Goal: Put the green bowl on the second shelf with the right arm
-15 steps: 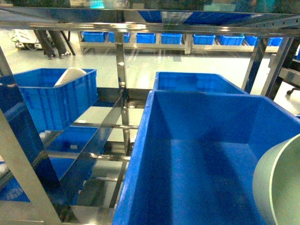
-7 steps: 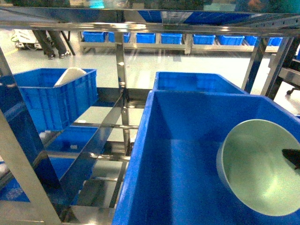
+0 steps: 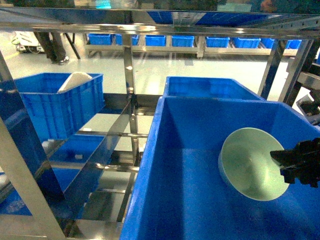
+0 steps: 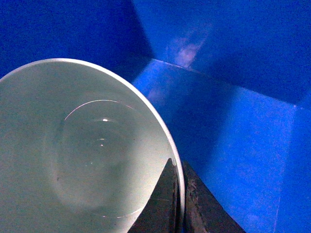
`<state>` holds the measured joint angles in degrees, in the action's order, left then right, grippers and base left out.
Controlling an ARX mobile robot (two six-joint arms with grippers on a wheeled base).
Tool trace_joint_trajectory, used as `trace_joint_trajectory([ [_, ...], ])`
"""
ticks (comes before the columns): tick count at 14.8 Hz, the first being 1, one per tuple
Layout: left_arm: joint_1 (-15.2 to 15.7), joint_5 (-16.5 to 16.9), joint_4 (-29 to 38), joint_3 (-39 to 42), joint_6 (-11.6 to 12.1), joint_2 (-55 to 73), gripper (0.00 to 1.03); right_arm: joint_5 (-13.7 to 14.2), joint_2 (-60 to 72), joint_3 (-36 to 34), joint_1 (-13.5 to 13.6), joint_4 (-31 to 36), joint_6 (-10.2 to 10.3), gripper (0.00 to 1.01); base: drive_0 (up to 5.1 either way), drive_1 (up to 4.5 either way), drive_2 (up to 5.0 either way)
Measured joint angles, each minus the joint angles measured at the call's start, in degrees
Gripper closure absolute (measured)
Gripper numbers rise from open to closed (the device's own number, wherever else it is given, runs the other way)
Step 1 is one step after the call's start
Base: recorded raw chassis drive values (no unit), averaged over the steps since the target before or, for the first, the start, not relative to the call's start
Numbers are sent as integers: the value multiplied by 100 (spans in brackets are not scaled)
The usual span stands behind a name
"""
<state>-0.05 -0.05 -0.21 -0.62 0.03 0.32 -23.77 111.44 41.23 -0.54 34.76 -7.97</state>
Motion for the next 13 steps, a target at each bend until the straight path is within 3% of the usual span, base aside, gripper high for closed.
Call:
trace_joint_trajectory([
  [2,0,0,0,0,-2,0,5,-127,350,251,-9,-13,-105,99,0,0,0],
  [5,0,0,0,0,-2,0,5,-131,448,695,529,-13,-83,99,0,0,0],
  [7,0,0,0,0,-2,0,5,-136,470,754,743,11,-57,99,0,0,0],
  [9,0,-2,0,0,-2,0,5,-133,562,752,658,0,-107,99,0,0,0],
  [13,0,0,-2,0,-2,0,5,-120,763,920,385,-212,-474,99,0,0,0],
])
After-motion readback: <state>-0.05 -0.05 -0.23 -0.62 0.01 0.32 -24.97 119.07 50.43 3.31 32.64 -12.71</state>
